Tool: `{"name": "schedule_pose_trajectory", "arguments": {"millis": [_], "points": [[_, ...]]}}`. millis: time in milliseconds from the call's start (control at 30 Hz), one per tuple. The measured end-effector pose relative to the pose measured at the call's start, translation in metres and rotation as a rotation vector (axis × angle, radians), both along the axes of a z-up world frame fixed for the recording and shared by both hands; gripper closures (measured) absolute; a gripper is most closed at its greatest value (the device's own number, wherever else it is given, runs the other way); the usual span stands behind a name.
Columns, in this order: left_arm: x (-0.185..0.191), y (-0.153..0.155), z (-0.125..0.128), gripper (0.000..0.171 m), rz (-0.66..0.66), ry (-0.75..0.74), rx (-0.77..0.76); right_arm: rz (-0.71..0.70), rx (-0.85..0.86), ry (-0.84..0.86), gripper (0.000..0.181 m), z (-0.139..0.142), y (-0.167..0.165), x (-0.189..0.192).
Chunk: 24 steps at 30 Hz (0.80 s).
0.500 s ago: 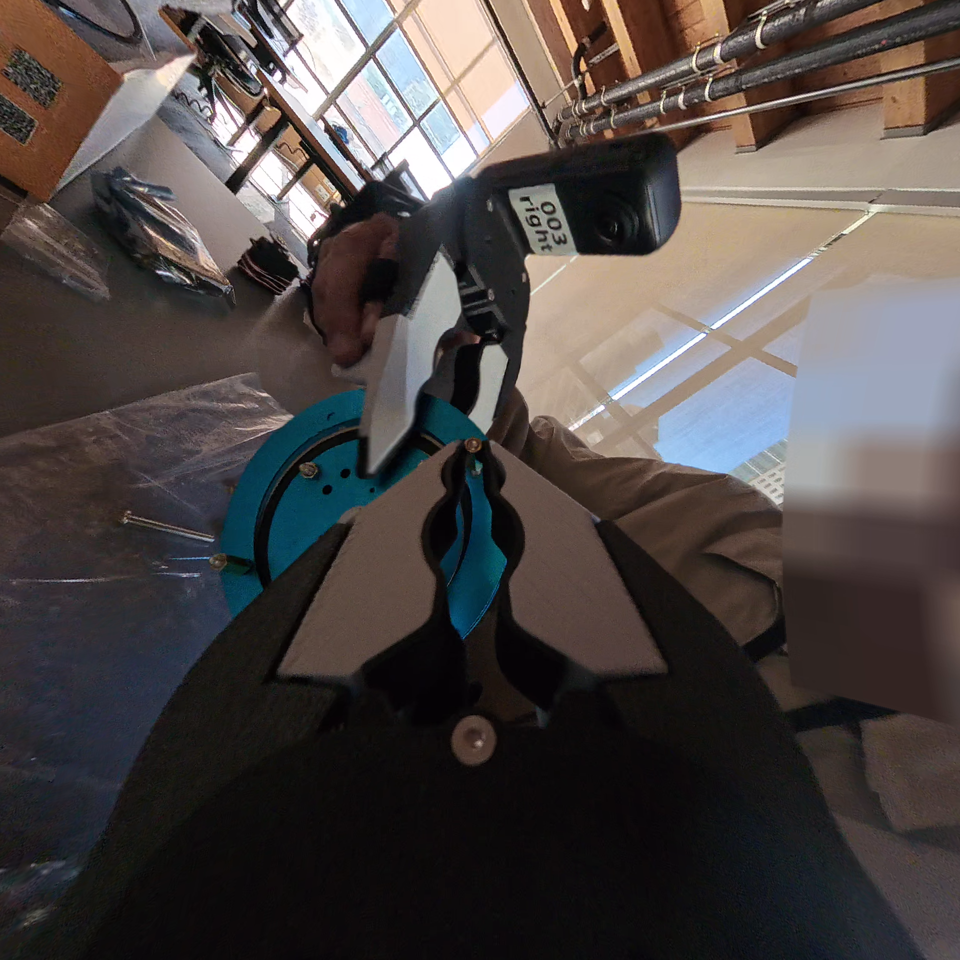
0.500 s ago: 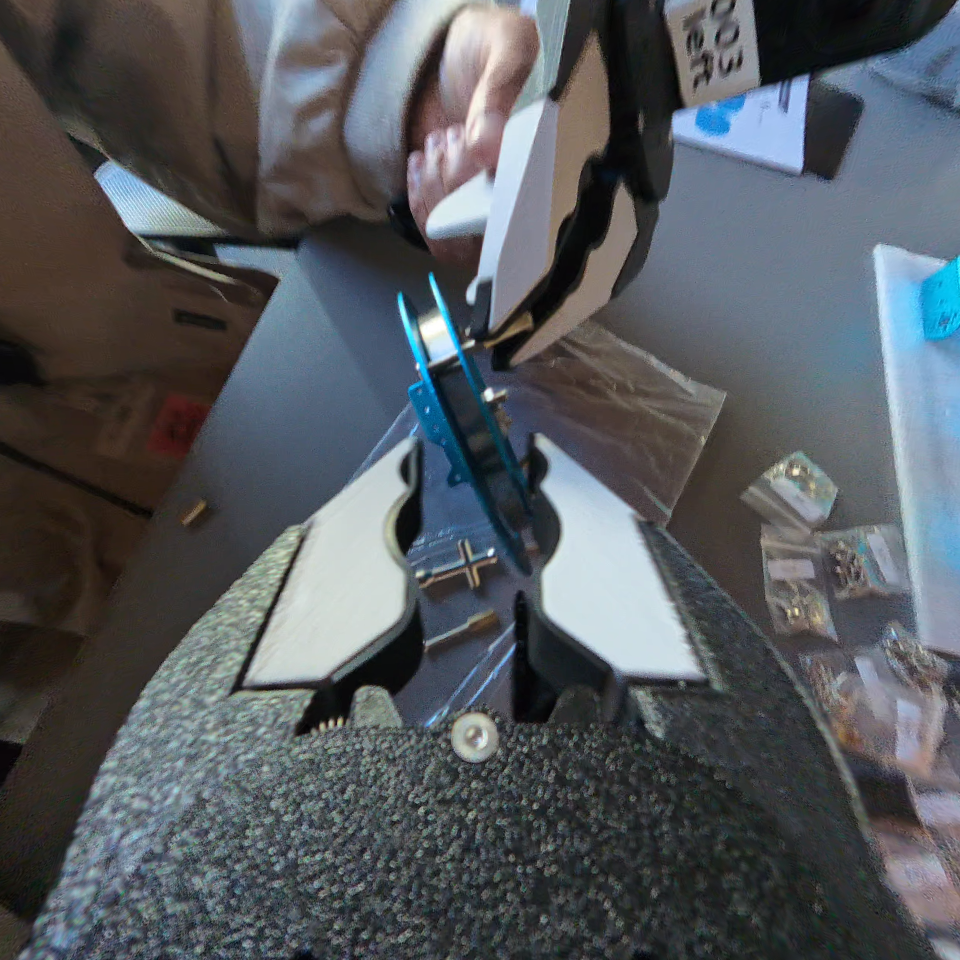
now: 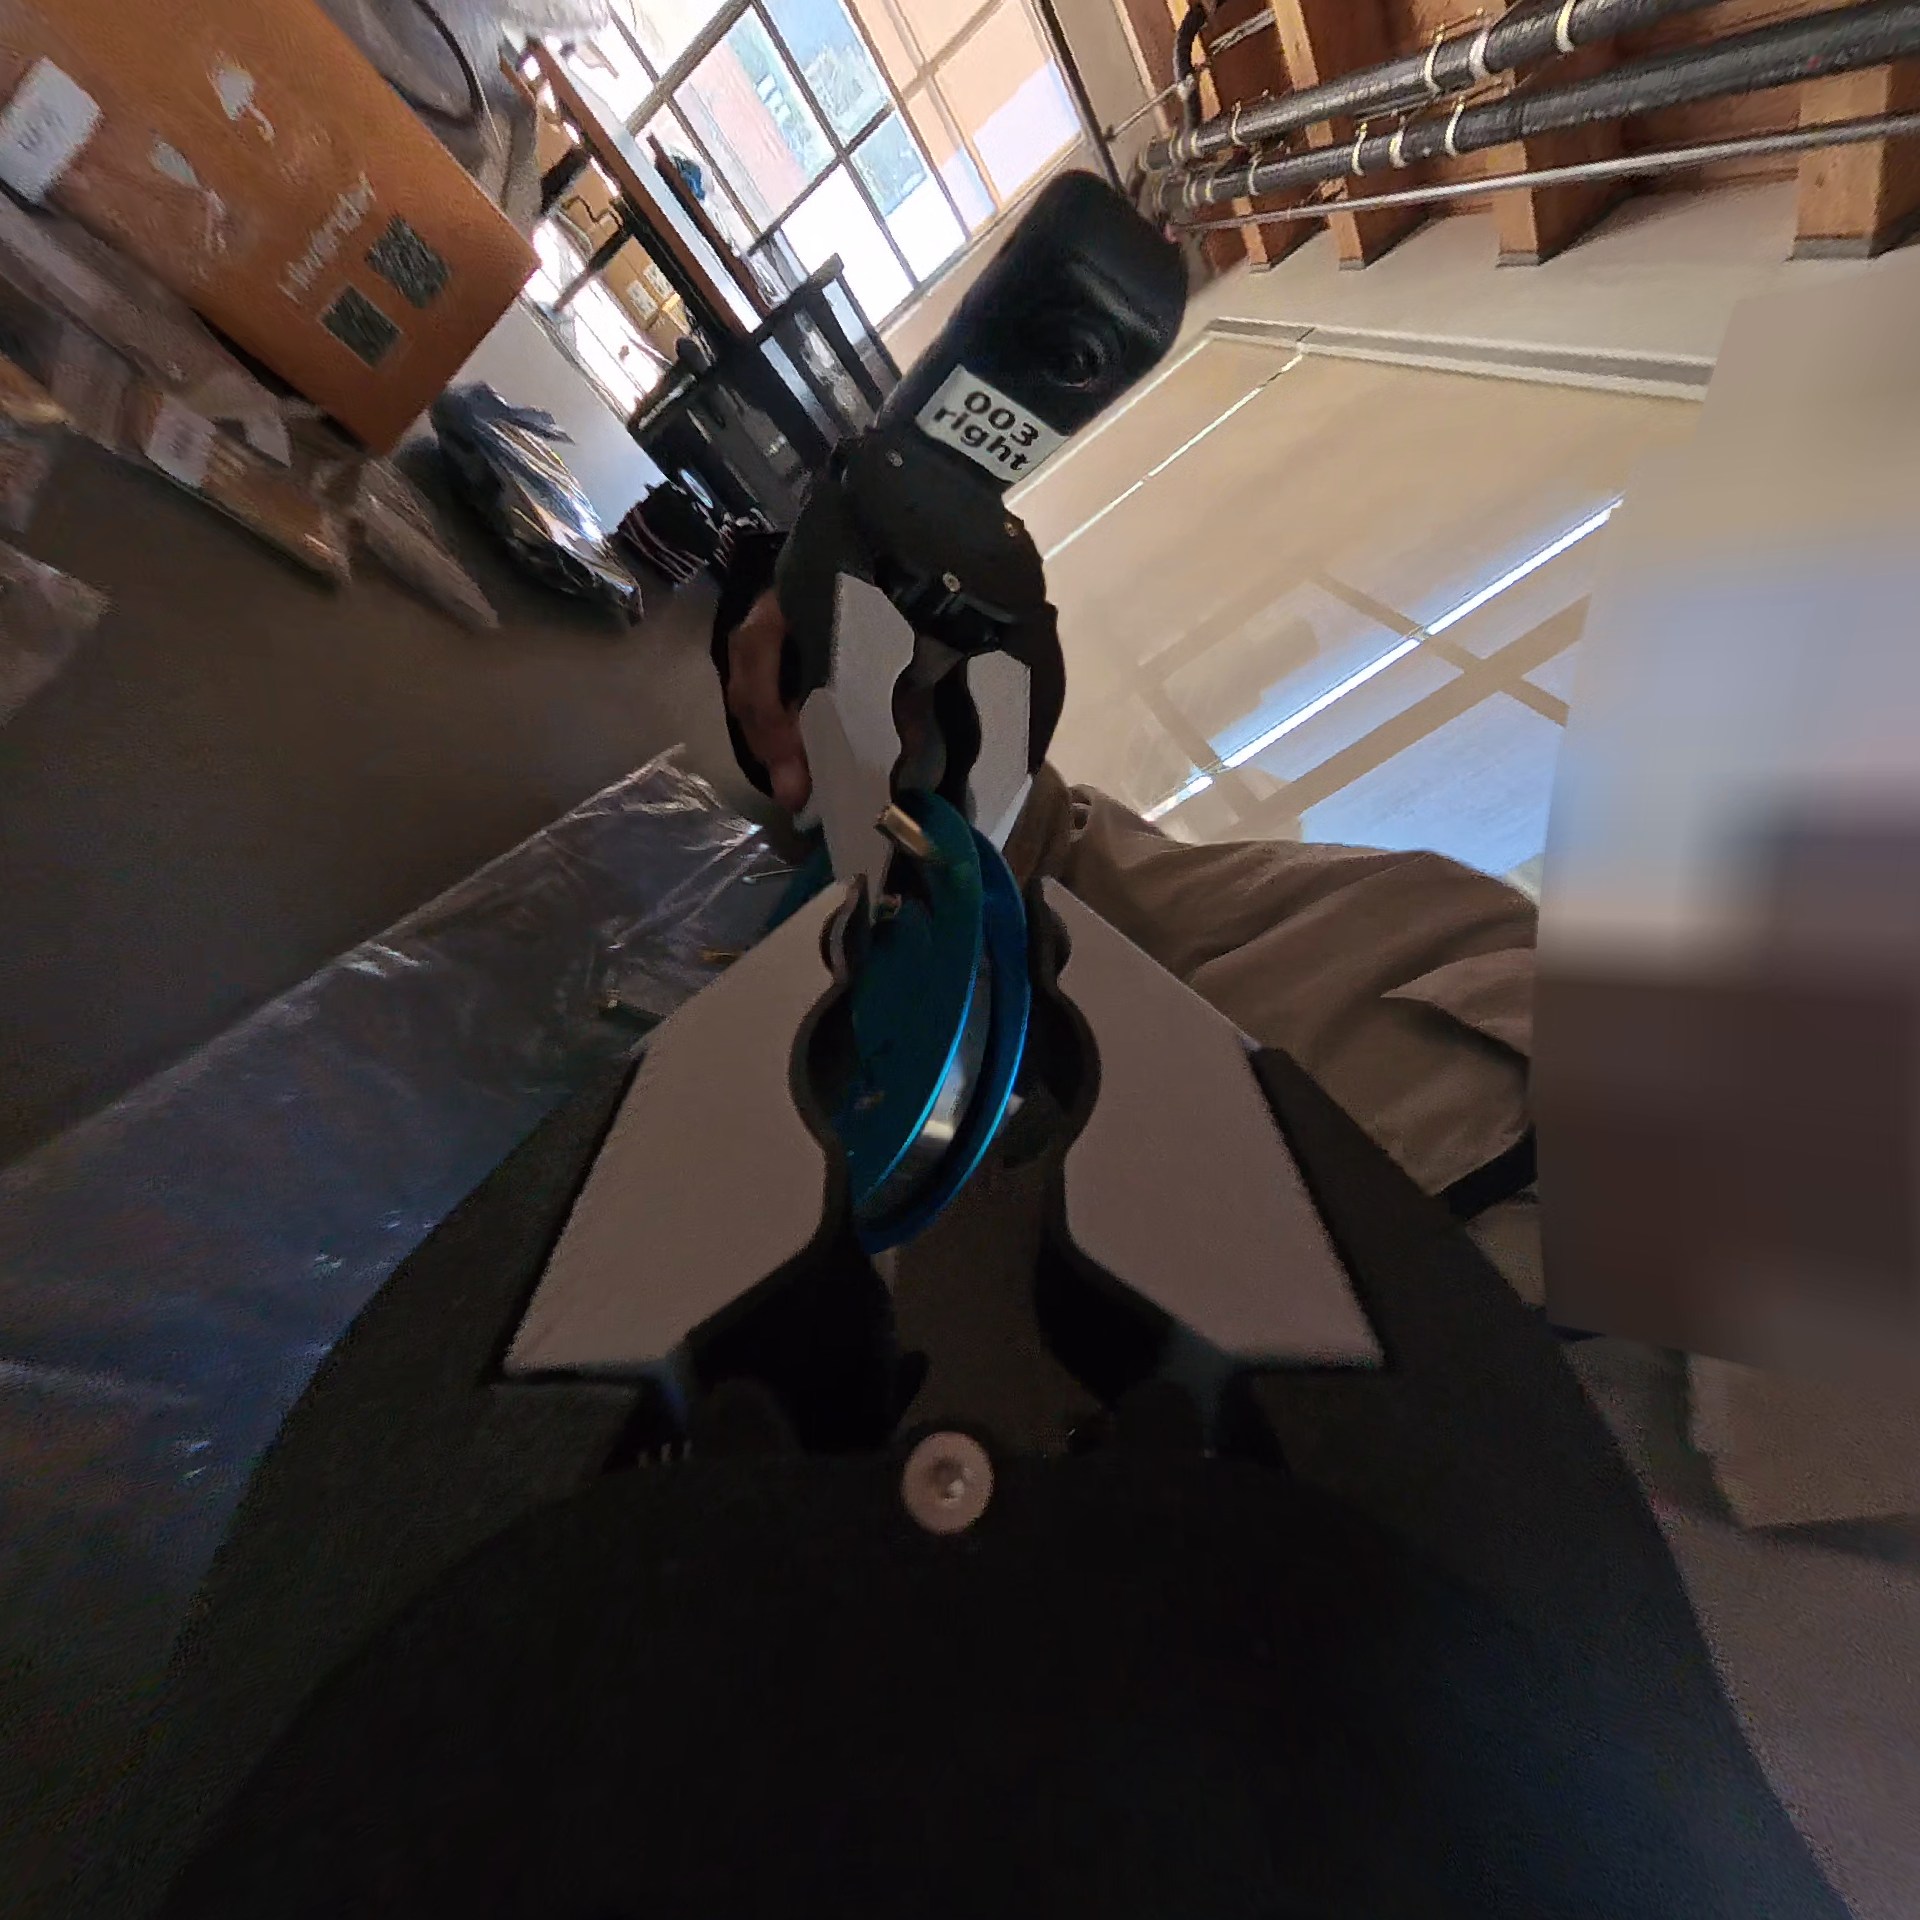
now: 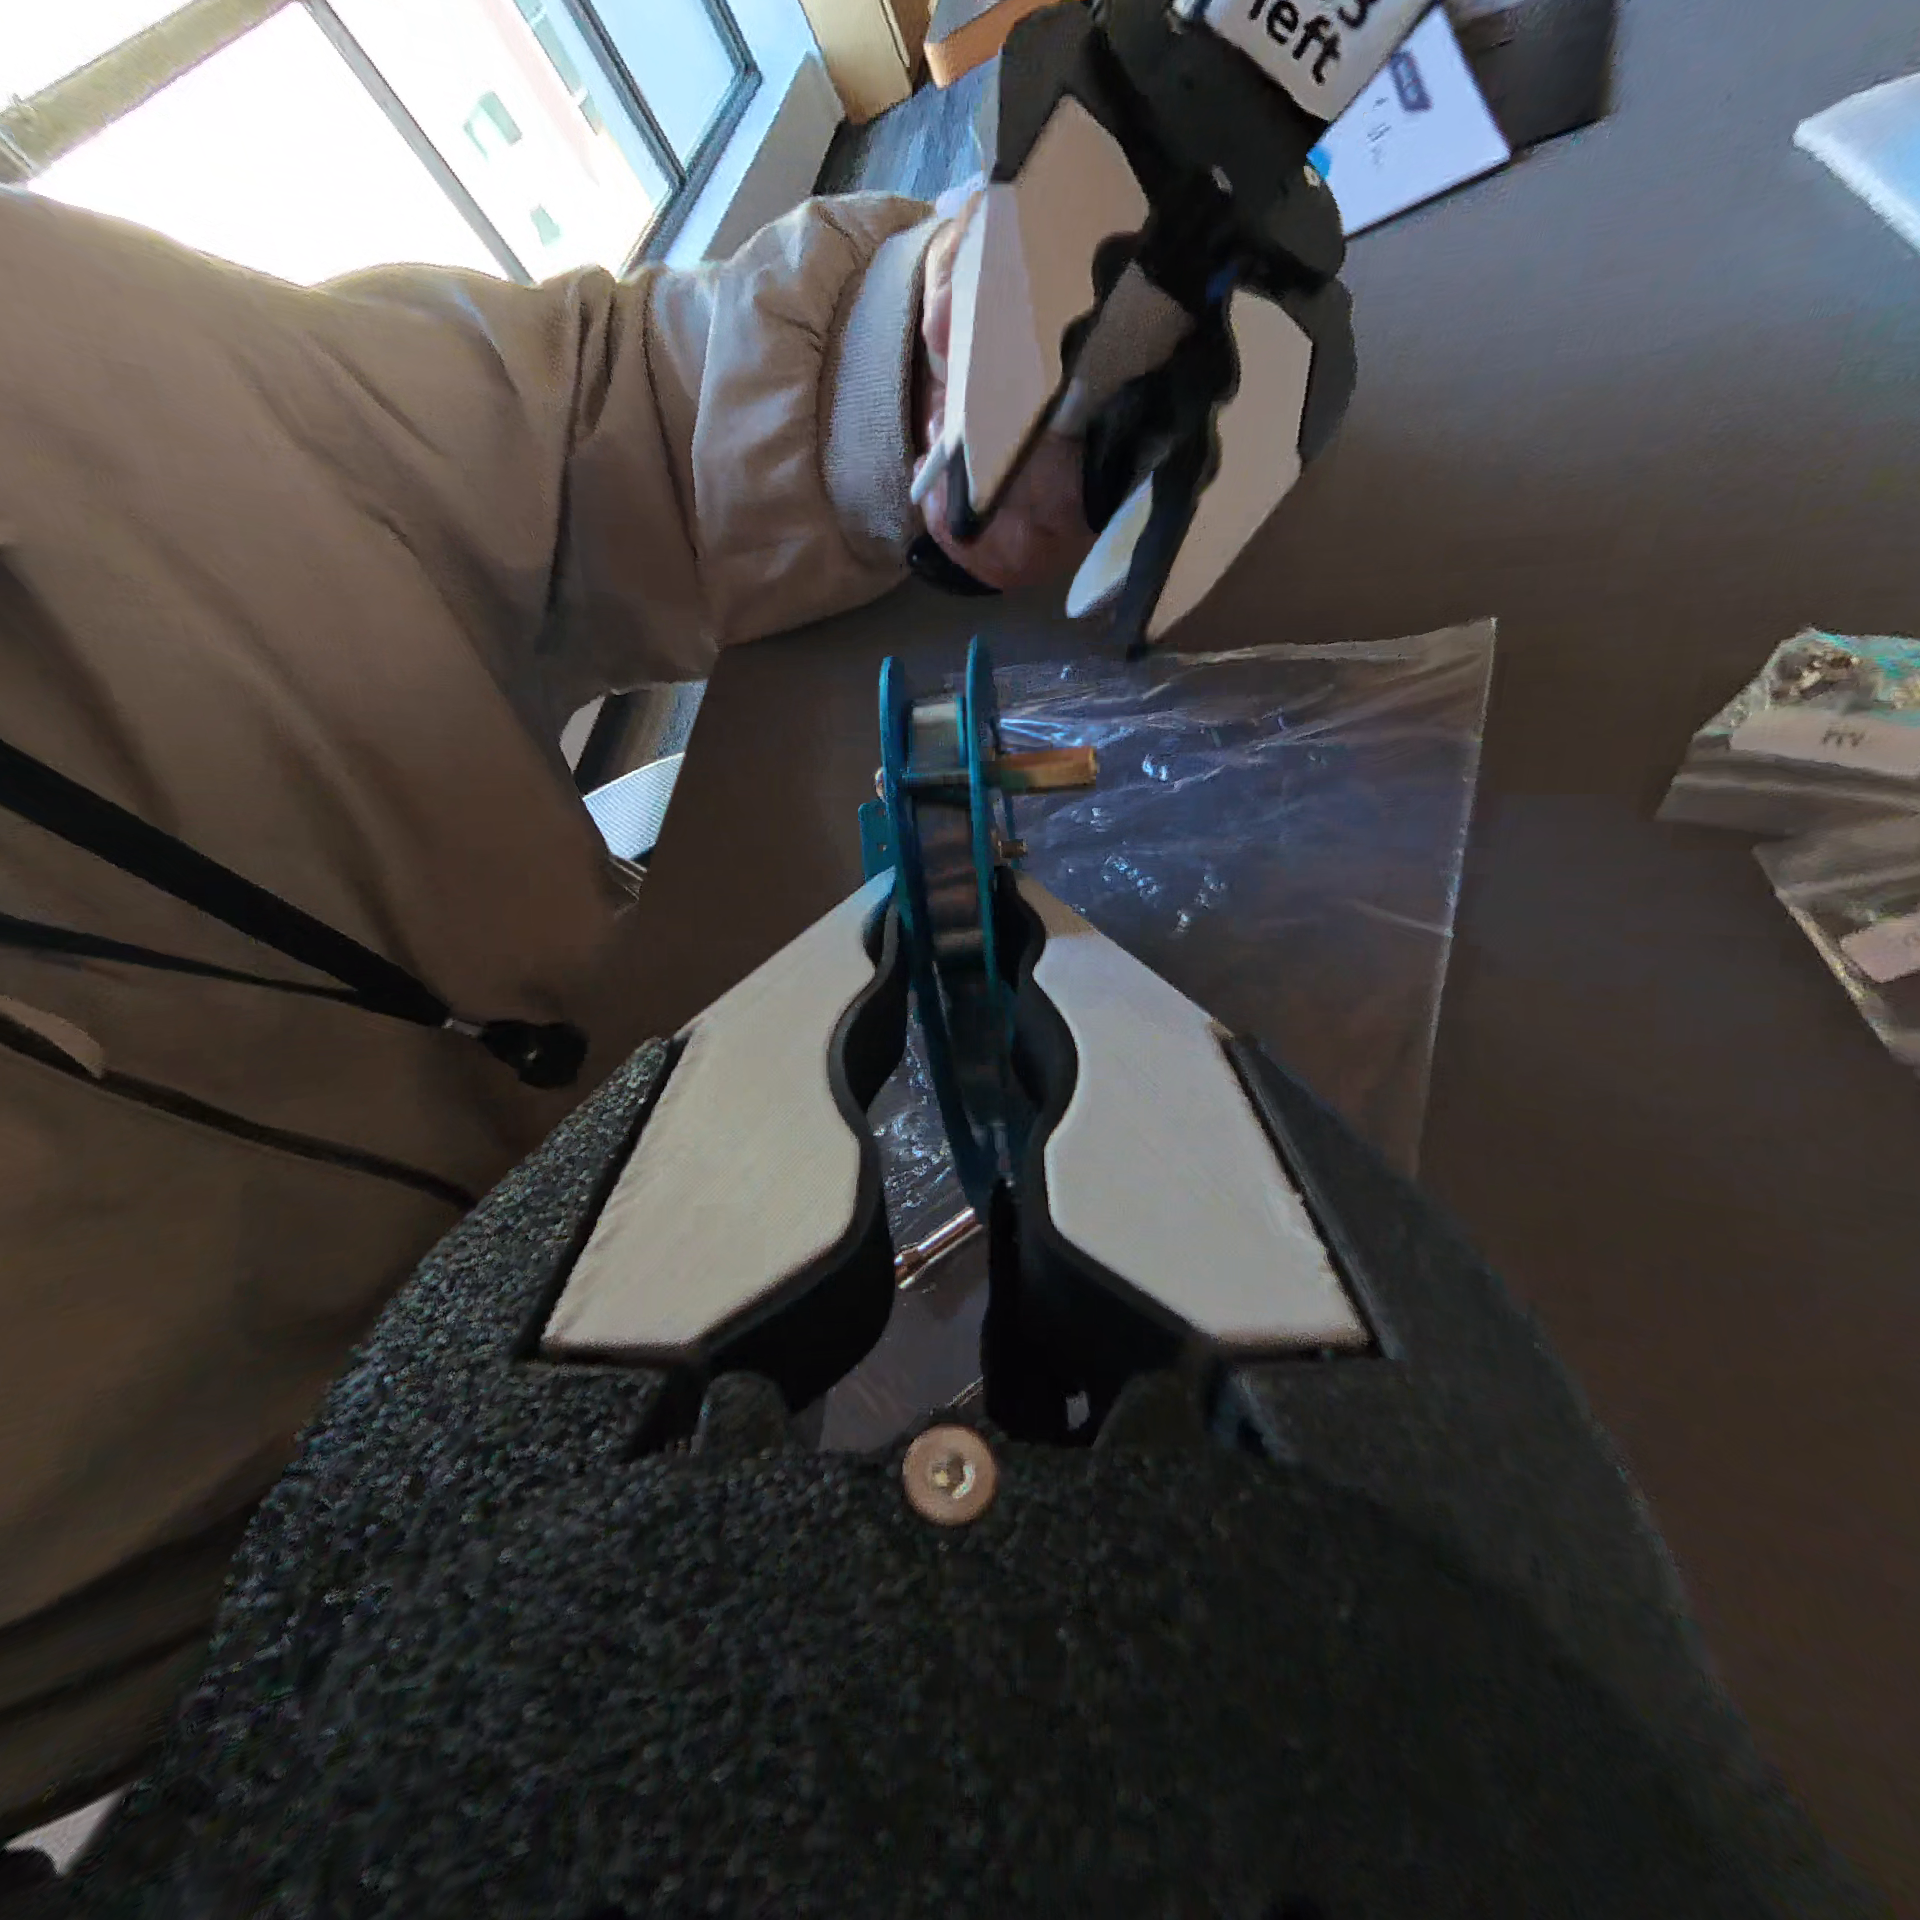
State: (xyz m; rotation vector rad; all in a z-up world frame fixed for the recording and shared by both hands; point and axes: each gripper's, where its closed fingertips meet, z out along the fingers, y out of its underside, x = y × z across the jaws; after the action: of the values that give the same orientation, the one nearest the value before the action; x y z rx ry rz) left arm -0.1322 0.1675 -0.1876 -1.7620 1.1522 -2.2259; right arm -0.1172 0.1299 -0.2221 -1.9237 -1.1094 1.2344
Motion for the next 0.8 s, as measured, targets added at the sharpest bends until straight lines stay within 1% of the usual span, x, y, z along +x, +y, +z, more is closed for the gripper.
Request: {"name": "schedule_pose_trajectory", "arguments": {"millis": [100,167,200,300,367,400,467,533,600,633,667,733,800], "points": [[-0.007,-0.001,-0.011,0.141,0.045,0.003,0.207,-0.029,-0.013,0.011,0.167,-0.001,0.003,0.003],[-0.010,-0.015,-0.009,0.140,0.011,-0.020,0.294,-0.047,-0.014,0.008,0.166,-0.001,0.005,0.000],[-0.009,-0.019,-0.010,0.141,0.015,-0.017,0.343,-0.060,-0.009,0.003,0.166,-0.001,0.007,-0.002],[-0.008,-0.032,-0.027,0.139,-0.015,0.042,0.509,-0.084,0.027,-0.037,0.166,0.000,0.008,-0.011],[-0.008,-0.036,-0.034,0.144,-0.026,0.060,0.567,-0.090,0.055,-0.072,0.166,0.001,0.005,-0.016],[-0.009,-0.038,-0.035,0.144,-0.030,0.051,0.579,-0.094,0.060,-0.084,0.166,0.001,0.004,-0.018],[-0.010,-0.038,-0.035,0.144,-0.034,0.049,0.572,-0.088,0.129,-0.114,0.165,-0.001,0.004,-0.017],[-0.012,-0.036,-0.036,0.145,-0.029,0.046,0.556,-0.080,0.176,-0.126,0.160,-0.002,0.005,-0.009],[-0.013,-0.033,-0.036,0.145,-0.026,0.042,0.533,-0.072,0.142,-0.078,0.155,0.000,0.003,-0.005],[-0.013,-0.032,-0.036,0.145,-0.030,0.040,0.525,-0.080,0.121,-0.060,0.158,0.000,0.005,-0.003],[-0.013,-0.032,-0.036,0.145,-0.033,0.038,0.520,-0.094,0.117,-0.058,0.167,-0.001,0.008,-0.003],[-0.014,-0.029,-0.037,0.145,-0.031,0.041,0.523,-0.096,0.124,-0.053,0.169,-0.001,0.010,-0.002],[-0.015,-0.028,-0.038,0.146,-0.031,0.037,0.547,-0.088,0.096,-0.036,0.169,0.000,0.009,-0.002]]}}
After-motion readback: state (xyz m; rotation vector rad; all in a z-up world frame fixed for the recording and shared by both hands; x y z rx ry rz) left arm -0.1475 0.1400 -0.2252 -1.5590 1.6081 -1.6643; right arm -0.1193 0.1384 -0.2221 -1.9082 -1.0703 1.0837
